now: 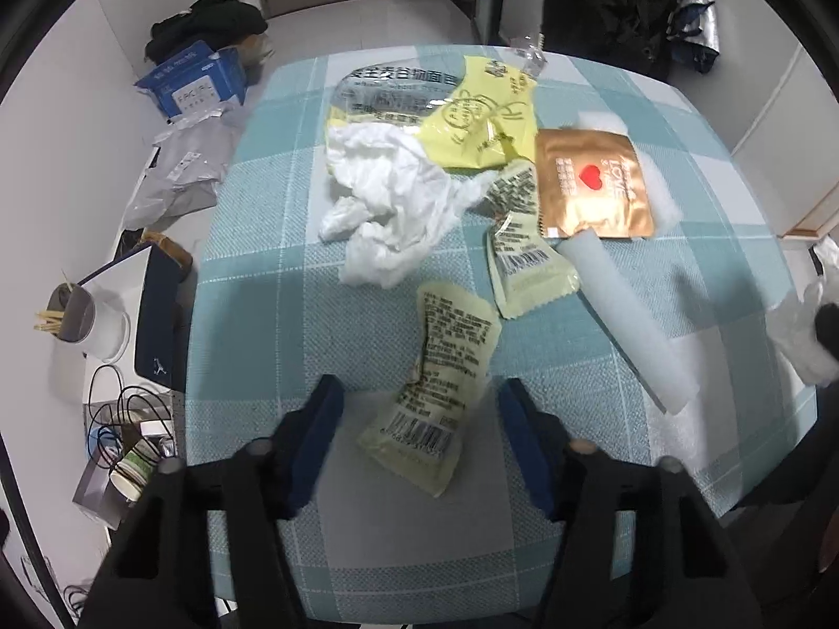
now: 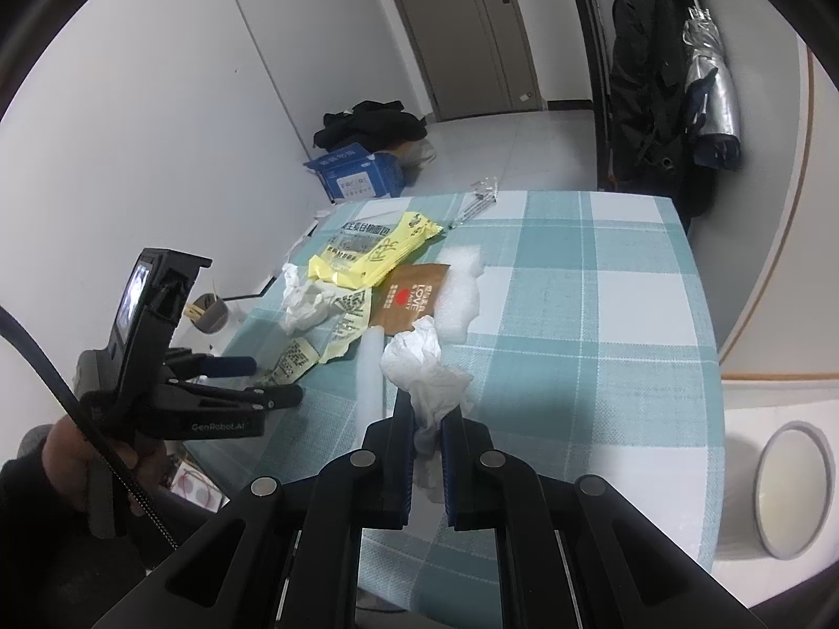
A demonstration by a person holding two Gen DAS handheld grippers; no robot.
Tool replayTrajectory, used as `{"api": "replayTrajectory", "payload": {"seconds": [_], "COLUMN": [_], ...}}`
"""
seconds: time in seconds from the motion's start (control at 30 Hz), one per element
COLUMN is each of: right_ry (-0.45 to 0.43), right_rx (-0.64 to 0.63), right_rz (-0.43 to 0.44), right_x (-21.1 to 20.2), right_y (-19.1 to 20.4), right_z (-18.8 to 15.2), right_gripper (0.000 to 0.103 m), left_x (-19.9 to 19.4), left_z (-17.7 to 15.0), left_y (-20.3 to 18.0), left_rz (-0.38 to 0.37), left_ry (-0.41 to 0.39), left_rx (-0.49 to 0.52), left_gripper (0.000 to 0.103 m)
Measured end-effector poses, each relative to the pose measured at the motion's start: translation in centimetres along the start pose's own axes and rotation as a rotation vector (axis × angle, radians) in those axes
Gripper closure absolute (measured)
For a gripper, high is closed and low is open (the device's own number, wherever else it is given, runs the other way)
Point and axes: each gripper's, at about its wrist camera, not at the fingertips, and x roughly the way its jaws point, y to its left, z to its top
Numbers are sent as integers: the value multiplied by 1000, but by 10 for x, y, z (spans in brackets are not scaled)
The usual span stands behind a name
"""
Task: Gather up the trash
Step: 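Grasp the pale yellow barcode packet with the left tool, then carry the tissue and the yellow packet over the white trash bin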
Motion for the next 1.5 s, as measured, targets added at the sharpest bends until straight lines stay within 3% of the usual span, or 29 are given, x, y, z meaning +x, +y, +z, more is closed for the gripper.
{"api": "replayTrajectory", "payload": {"seconds": [0.07,0.13,0.3,0.6,0.97,1.5], "right_ry": [-4,-10,-24,-44,-63,-200], "right_rx": [-8,-20,-28,-55,-46,-1], "right_rz": [-2,-8,-5,-6,5,-6], "right_x": [-1,-2,-5,-12,-22,-84], "right_y": [1,4,6,12,12,-15], "right_z": [0,-1,-1,-2,0,34], "right_gripper": [95,95,95,95,95,95], "left_x": [0,0,1,-5,-31,-105], "left_z": [2,3,2,-4,-7,26], "left_y": [3,5,2,4,-8,-79], "left_rz": [-6,-9,-9,-63,-117,-198], "left_ry": [0,-4,-9,3,-62,-273], "left_rx": [-21,-34,-22,-75,-86,7], "left_gripper": [61,80,87,88,89,89]}}
